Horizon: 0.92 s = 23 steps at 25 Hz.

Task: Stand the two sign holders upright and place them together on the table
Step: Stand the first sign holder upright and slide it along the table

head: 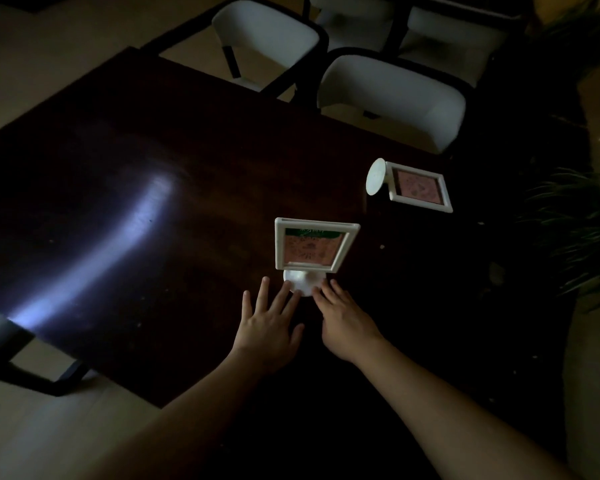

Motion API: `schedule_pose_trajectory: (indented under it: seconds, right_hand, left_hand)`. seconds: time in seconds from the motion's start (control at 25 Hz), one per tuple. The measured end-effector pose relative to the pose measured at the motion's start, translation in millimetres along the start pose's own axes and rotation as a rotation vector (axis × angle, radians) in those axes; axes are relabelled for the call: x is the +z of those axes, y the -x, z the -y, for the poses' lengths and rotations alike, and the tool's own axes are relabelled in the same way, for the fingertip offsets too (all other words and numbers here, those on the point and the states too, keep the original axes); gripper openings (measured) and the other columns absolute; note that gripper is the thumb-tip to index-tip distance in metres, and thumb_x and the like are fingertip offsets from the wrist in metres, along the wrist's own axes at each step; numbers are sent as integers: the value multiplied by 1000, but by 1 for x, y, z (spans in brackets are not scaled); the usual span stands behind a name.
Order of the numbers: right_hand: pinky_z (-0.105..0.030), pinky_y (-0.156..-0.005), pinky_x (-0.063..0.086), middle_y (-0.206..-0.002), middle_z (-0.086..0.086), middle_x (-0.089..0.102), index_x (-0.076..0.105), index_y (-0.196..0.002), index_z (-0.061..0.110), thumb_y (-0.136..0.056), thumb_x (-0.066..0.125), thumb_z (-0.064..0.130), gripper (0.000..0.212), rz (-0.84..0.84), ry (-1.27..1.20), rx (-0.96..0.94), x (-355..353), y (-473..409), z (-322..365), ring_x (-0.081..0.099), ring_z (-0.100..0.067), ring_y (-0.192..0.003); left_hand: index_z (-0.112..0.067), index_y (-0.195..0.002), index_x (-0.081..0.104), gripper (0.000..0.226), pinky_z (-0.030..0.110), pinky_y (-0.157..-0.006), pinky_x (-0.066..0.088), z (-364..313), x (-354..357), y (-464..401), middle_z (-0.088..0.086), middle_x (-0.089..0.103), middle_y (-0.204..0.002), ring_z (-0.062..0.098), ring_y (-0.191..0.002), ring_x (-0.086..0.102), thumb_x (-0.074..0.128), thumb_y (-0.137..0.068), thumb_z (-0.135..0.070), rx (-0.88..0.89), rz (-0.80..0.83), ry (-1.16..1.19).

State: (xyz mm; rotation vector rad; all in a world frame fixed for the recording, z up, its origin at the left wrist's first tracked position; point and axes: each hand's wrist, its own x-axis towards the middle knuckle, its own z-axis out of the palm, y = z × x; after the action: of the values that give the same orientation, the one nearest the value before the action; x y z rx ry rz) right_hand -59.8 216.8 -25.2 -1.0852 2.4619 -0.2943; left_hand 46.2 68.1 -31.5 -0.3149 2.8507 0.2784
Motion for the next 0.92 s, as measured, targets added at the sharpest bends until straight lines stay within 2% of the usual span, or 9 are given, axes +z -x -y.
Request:
schedule_pose_trajectory:
  seconds: [0.32, 0.6, 0.92]
  right_hand:
    - [-39, -121, 10, -165, -7, 6, 15, -155, 13, -94, 42, 11, 66, 42, 13, -23, 3, -31, 52, -3, -22, -150]
    - [-37, -120, 6, -165, -7, 8, 15, -155, 14, -95, 41, 12, 65, 56, 71, -23, 11, -66, 118, -3, -22, -150]
    - [-39, -118, 11, -166, -1, 1, 11, -156, 19, -91, 44, 7, 73, 109, 94, 23, 19, -101, 195, -7, -27, -150]
  left_hand:
    - [-32, -155, 4, 73, 62, -114, -5, 60, -5, 9, -7, -5, -164, 34, -144, -24, 17, -90, -63, -37, -11, 41]
    - [-32, -155, 5, 72, 63, -113, -4, 134, -13, 20, -5, -3, -165, 36, -145, -21, 15, -90, -62, -31, -25, 39]
    - [-32, -155, 5, 69, 64, -114, -3, 215, -27, 35, -6, -4, -165, 37, -145, -20, 21, -93, -58, -22, -23, 65]
